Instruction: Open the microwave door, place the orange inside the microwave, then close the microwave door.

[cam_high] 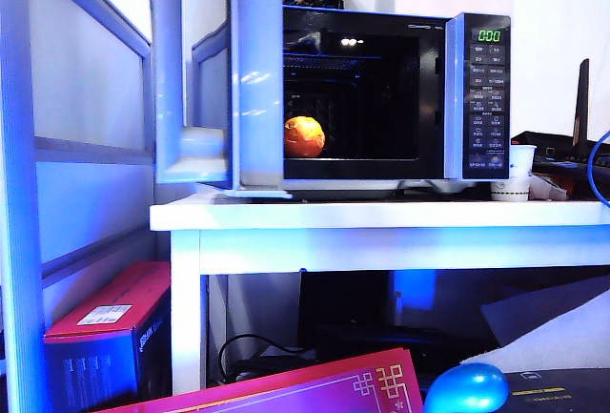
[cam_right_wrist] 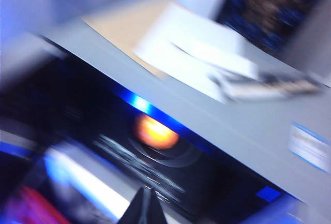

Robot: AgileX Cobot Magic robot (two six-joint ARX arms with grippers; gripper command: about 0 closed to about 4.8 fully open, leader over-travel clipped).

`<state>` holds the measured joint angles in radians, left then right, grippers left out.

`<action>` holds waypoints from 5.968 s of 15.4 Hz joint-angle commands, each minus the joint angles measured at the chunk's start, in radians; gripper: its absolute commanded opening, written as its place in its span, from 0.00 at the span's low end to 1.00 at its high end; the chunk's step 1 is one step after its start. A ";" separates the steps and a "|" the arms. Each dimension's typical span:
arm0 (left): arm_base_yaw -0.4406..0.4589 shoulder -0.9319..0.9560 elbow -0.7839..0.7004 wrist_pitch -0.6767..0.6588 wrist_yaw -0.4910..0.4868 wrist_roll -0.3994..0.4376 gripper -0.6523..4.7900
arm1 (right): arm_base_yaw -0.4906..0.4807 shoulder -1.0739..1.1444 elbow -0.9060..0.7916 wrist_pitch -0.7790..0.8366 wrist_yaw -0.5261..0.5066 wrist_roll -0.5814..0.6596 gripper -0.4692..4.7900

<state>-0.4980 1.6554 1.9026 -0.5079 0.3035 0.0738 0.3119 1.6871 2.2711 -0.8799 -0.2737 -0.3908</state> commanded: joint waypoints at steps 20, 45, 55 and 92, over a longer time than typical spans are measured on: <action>0.001 -0.143 0.000 -0.479 -0.401 0.042 0.11 | 0.140 -0.026 0.003 0.039 -0.589 0.182 0.09; 0.000 -0.051 0.003 -0.261 -0.202 0.037 0.11 | 0.139 0.231 0.001 -0.061 0.203 0.015 0.09; 0.000 -0.051 0.002 -0.260 -0.201 0.023 0.11 | 0.139 0.325 0.001 0.083 0.486 -0.003 0.09; 0.002 -1.160 0.039 -0.342 -0.319 0.021 0.11 | 0.138 -0.714 0.001 -0.105 0.293 0.146 0.09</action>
<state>-0.4984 0.4988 1.9488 -0.7700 0.0132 0.0963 0.4492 0.9771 2.2726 -0.9474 0.0254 -0.2687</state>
